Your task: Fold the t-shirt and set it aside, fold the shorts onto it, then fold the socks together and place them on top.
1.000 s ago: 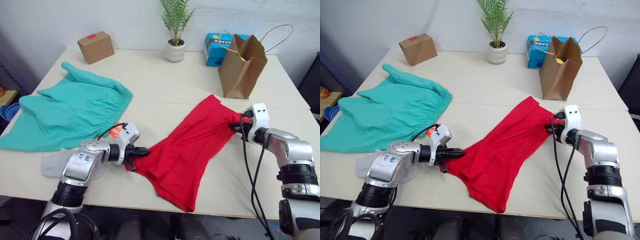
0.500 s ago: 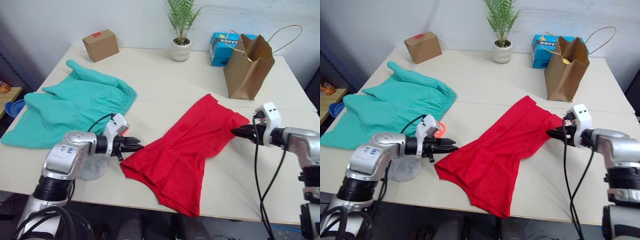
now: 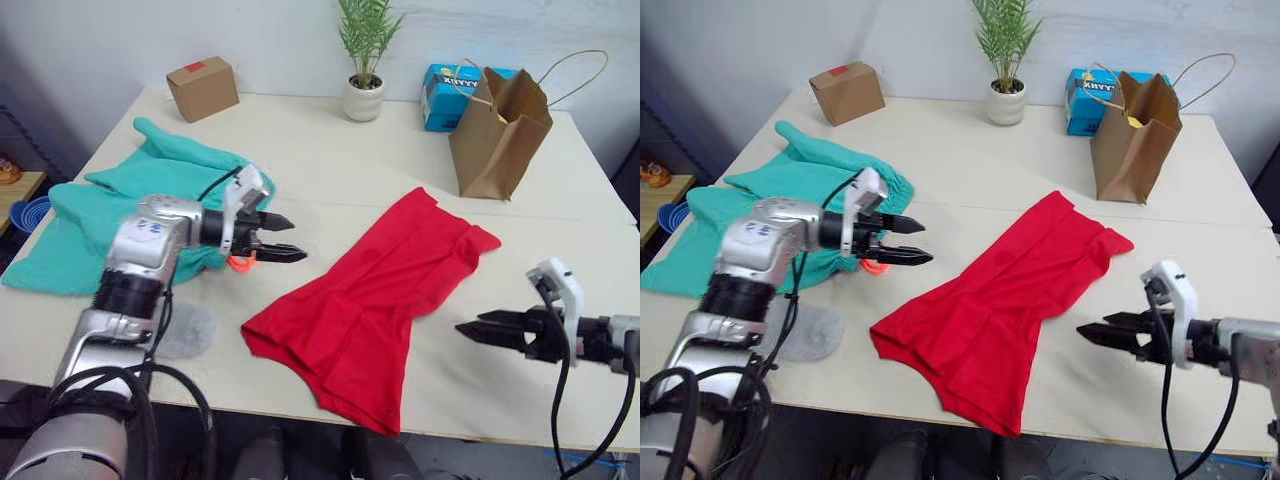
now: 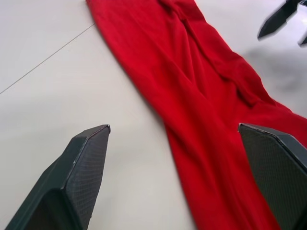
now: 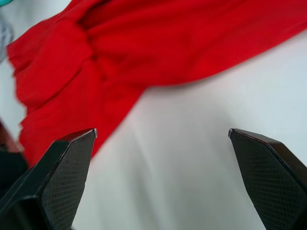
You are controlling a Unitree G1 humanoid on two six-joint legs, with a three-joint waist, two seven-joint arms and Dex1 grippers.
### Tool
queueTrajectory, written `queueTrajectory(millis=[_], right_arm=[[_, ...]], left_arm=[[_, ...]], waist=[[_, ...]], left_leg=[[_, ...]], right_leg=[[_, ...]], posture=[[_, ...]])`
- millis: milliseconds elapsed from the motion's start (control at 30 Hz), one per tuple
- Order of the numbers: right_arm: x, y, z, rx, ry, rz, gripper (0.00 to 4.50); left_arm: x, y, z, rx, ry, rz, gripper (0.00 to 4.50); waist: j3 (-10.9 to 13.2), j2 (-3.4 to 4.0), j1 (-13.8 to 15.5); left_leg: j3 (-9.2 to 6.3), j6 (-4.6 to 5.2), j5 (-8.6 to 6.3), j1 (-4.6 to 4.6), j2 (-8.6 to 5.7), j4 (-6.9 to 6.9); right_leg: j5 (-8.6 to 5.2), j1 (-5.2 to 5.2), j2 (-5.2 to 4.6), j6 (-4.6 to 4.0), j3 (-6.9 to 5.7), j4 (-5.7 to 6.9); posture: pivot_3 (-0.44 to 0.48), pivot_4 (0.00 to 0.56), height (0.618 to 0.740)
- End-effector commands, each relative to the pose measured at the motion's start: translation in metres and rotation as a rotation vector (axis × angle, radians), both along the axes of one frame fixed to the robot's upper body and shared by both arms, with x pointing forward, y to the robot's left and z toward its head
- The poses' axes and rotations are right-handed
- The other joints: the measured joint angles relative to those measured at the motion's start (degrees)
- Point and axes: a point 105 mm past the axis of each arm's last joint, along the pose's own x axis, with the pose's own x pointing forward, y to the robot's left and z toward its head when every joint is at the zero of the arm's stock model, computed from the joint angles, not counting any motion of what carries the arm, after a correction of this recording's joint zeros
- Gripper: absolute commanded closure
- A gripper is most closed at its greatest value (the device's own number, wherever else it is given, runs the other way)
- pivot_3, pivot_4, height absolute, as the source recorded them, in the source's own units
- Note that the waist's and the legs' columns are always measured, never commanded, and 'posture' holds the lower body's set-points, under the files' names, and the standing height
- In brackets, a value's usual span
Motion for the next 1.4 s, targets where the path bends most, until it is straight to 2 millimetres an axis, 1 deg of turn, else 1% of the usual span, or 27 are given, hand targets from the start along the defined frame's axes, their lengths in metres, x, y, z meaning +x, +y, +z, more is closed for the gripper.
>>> queueTrajectory(millis=[33,233,300,400,567,733,933,1000,1033,1067,1133,1367,1400], right_arm=[[-0.009,0.014,0.003,0.009,-0.025,0.024,0.00],[-0.012,0.029,-0.007,0.025,-0.026,0.011,0.00],[-0.012,0.031,-0.009,0.026,-0.025,0.006,0.00],[-0.015,0.041,-0.021,0.024,0.003,0.015,0.00],[-0.016,0.054,-0.031,0.046,0.022,0.012,0.00],[-0.018,0.065,-0.037,0.056,0.035,0.028,0.00],[-0.016,0.071,-0.044,0.053,0.043,0.036,0.00],[-0.015,0.074,-0.047,0.046,0.046,0.043,0.00],[-0.015,0.074,-0.048,0.042,0.046,0.042,0.38],[-0.014,0.075,-0.049,0.040,0.045,0.040,0.60],[-0.012,0.077,-0.050,0.040,0.040,0.033,1.22],[-0.014,0.082,-0.053,0.039,0.038,0.043,3.61],[-0.013,0.082,-0.053,0.039,0.035,0.042,3.87]], left_arm=[[0.014,-0.010,-0.007,0.039,-0.005,0.001,0.03],[0.028,-0.033,-0.027,0.060,0.042,0.026,0.03],[0.030,-0.036,-0.030,0.065,0.049,0.035,0.03],[0.031,-0.048,-0.040,0.048,0.099,0.058,0.03],[0.027,-0.062,-0.048,0.021,0.174,0.051,0.03],[0.024,-0.068,-0.059,0.040,0.200,0.047,0.03],[0.019,-0.074,-0.068,0.062,0.200,0.017,0.03],[0.017,-0.076,-0.070,0.066,0.200,0.003,0.42],[0.016,-0.077,-0.071,0.063,0.205,-0.005,0.63],[0.015,-0.078,-0.071,0.059,0.212,-0.009,0.94],[0.014,-0.080,-0.072,0.058,0.212,-0.007,1.51],[0.015,-0.085,-0.076,0.069,0.195,0.000,3.65],[0.015,-0.086,-0.076,0.068,0.190,0.001,3.87]], waist=[[0.01,-0.01,0.03],[0.04,-0.06,-0.16],[0.04,-0.06,-0.06],[0.04,-0.06,-0.04],[-0.02,-0.15,0.08],[-0.08,-0.24,-0.22],[-0.30,-0.55,-0.46],[-0.33,-0.59,-0.46],[-0.34,-0.61,-0.48],[-0.34,-0.61,-0.46],[-0.34,-0.61,-0.42],[-0.34,-0.61,-0.43],[-0.34,-0.61,-0.43]], left_leg=[[0.00,0.00,0.00,-0.11,-0.01,0.03],[-0.06,0.01,-0.01,-0.16,-0.02,0.06],[-0.11,0.02,-0.01,-0.18,-0.04,0.07],[-0.12,0.01,-0.01,-0.19,-0.04,0.06],[-0.17,0.00,0.00,-0.16,-0.04,0.11],[-0.20,-0.03,0.02,-0.10,-0.02,0.11],[-0.22,-0.06,0.04,0.00,-0.01,0.09],[-0.24,-0.06,0.04,0.00,0.00,0.09],[-0.24,-0.06,0.04,0.01,0.00,0.09],[-0.24,-0.06,0.04,0.00,0.00,0.08],[-0.24,-0.06,0.04,0.00,0.00,0.08],[-0.26,-0.06,0.03,-0.01,0.00,0.05],[-0.26,-0.06,0.03,-0.01,0.00,0.05]], right_leg=[[0.02,-0.10,-0.01,0.04,0.00,-0.01],[0.03,-0.12,-0.02,0.06,-0.05,-0.03],[0.03,-0.12,-0.03,0.06,-0.09,-0.02],[0.03,-0.12,-0.03,0.06,-0.09,-0.02],[0.03,-0.10,-0.03,0.06,-0.15,0.06],[0.03,-0.09,-0.02,0.06,-0.16,0.17],[0.03,-0.02,-0.02,0.05,-0.18,0.22],[0.03,-0.01,-0.02,0.05,-0.19,0.21],[0.03,-0.01,-0.02,0.05,-0.18,0.21],[0.03,-0.01,-0.02,0.05,-0.19,0.21],[0.03,-0.01,-0.02,0.05,-0.19,0.20],[0.03,-0.01,-0.02,0.05,-0.21,0.18],[0.03,-0.01,-0.02,0.05,-0.21,0.18]], posture=[[0.000,0.150,0.740],[0.000,0.150,0.740],[0.000,0.150,0.740],[0.000,0.150,0.740],[0.000,0.150,0.740],[0.000,0.150,0.740],[0.000,0.150,0.740],[0.000,0.150,0.740],[0.000,0.150,0.740],[0.000,0.150,0.740],[0.000,0.150,0.740],[0.000,0.150,0.740],[0.000,0.150,0.740]])
